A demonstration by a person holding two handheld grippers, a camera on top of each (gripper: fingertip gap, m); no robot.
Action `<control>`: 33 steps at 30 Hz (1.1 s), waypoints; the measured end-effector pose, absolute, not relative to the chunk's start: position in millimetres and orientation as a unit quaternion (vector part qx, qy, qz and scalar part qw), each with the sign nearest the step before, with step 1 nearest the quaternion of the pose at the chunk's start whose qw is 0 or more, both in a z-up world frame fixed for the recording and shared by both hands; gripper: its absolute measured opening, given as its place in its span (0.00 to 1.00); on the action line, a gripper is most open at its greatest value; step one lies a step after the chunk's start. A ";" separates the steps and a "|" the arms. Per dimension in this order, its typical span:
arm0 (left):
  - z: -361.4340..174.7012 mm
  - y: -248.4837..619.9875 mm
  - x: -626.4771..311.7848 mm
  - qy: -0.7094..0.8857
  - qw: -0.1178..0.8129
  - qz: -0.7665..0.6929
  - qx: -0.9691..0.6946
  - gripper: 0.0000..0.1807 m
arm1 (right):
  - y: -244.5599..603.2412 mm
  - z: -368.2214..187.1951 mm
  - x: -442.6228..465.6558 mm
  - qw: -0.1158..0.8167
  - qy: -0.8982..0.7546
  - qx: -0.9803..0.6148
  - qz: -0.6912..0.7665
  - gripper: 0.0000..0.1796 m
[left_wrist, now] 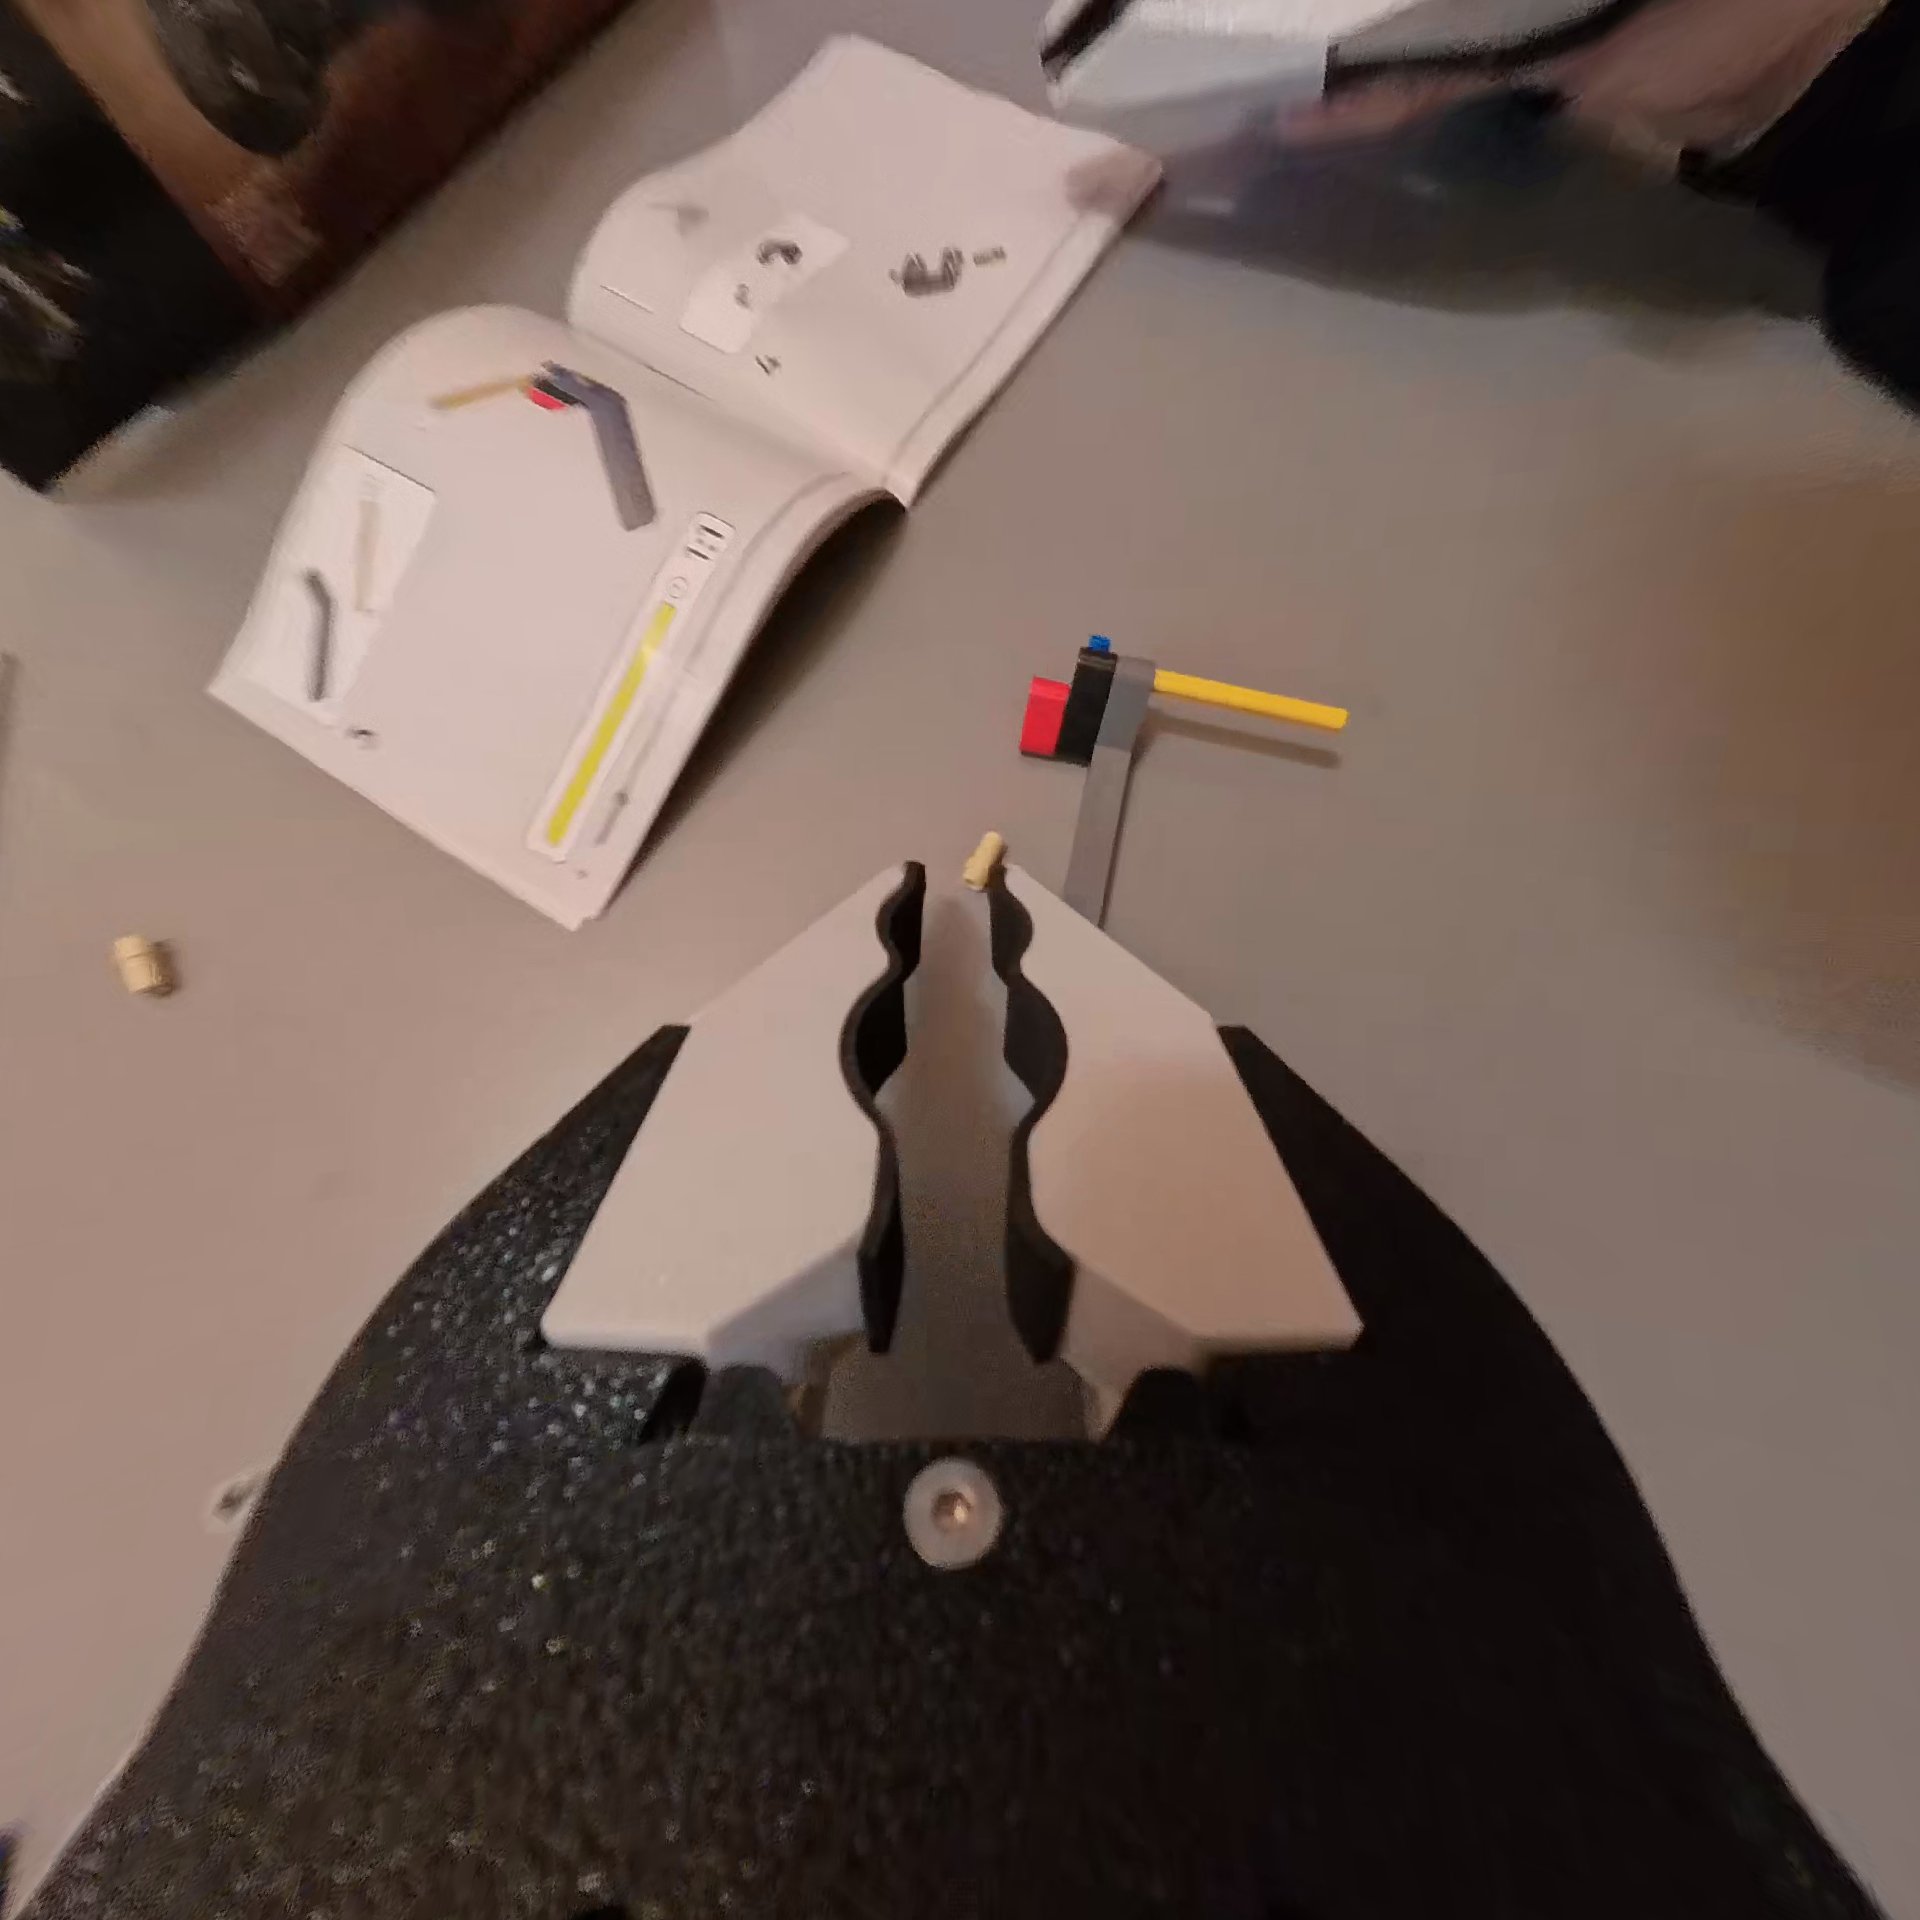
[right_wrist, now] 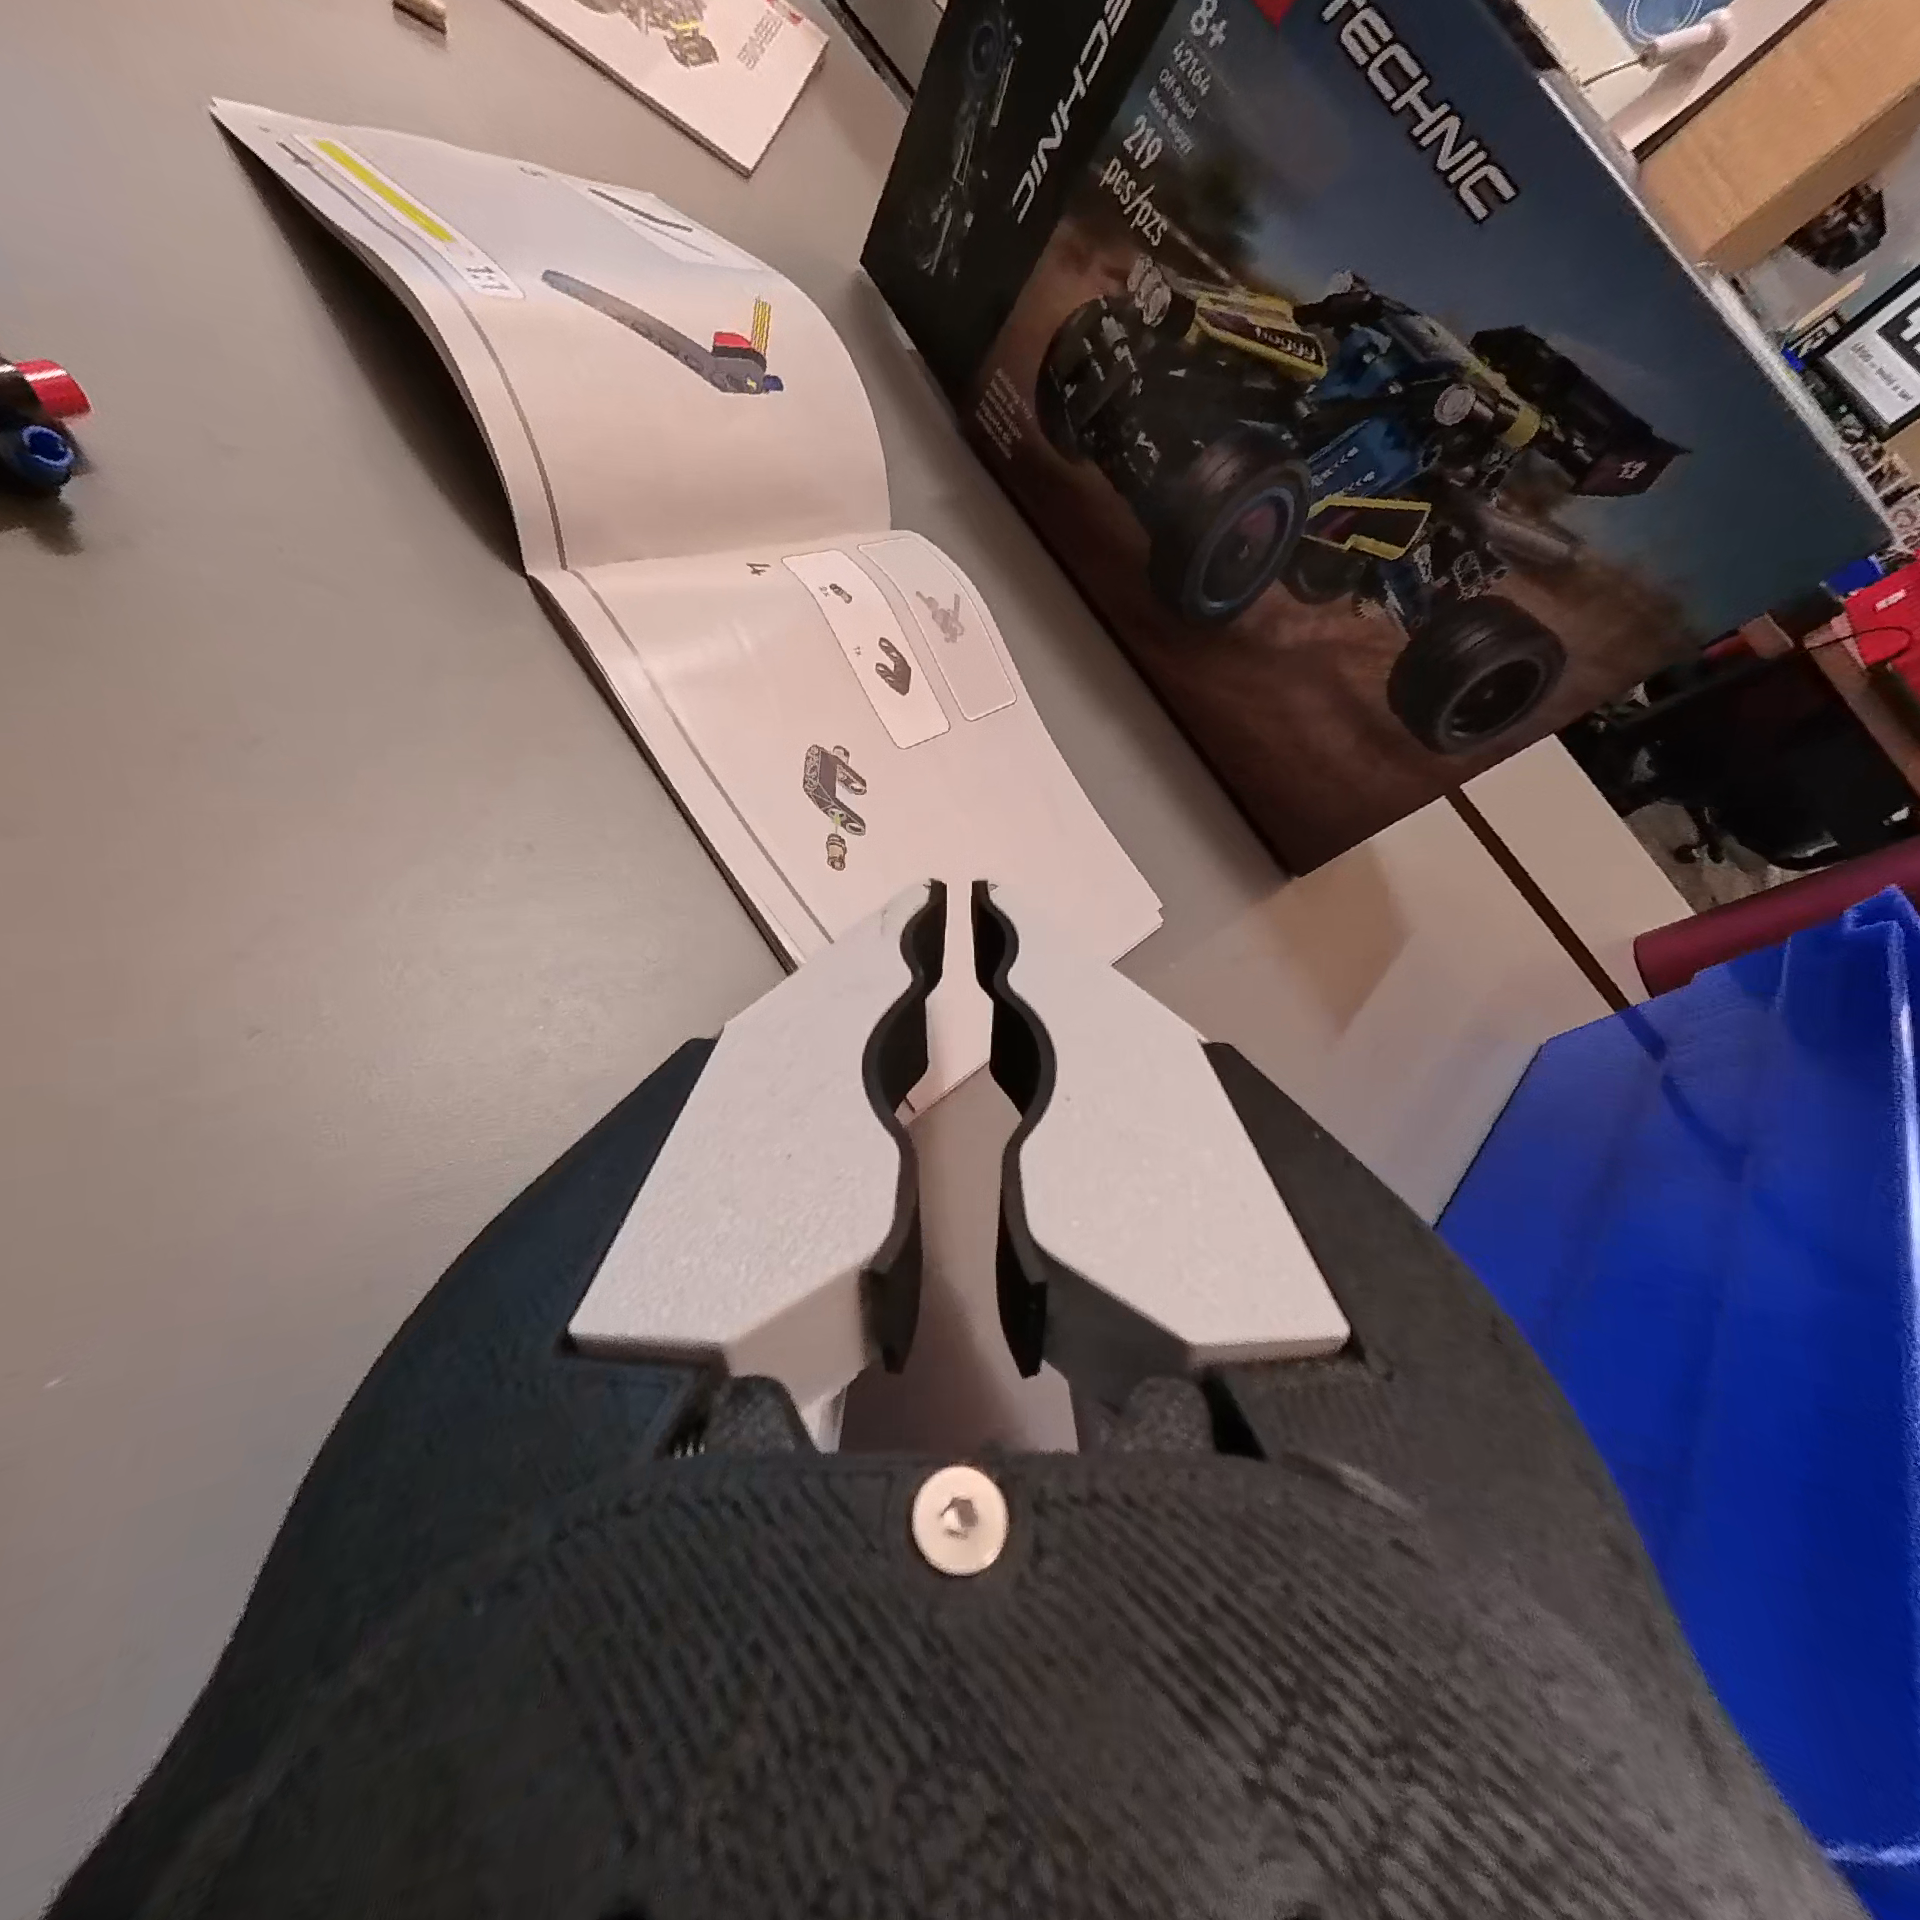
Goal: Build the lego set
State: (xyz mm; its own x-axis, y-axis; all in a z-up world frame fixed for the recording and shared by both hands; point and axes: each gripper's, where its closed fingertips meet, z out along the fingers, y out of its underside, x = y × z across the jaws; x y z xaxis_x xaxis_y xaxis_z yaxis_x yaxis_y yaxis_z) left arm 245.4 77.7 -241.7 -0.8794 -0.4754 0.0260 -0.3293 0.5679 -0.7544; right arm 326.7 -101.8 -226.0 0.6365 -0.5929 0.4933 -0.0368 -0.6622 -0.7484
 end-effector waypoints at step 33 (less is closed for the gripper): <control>-227.1 311.1 313.2 0.859 0.179 -0.310 -0.366 0.05 | -107.1 -242.4 336.1 0.297 0.172 -0.846 -0.408 0.00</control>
State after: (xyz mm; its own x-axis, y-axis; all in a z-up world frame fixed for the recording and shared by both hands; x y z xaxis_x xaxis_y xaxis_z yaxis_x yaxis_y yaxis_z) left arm 313.2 311.1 -227.1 -0.6674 -0.7403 -0.0807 -0.5186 0.5398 -0.6631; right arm 336.1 -107.1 -242.4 0.6089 -0.5327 0.5878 -0.0485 -0.7646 -0.6427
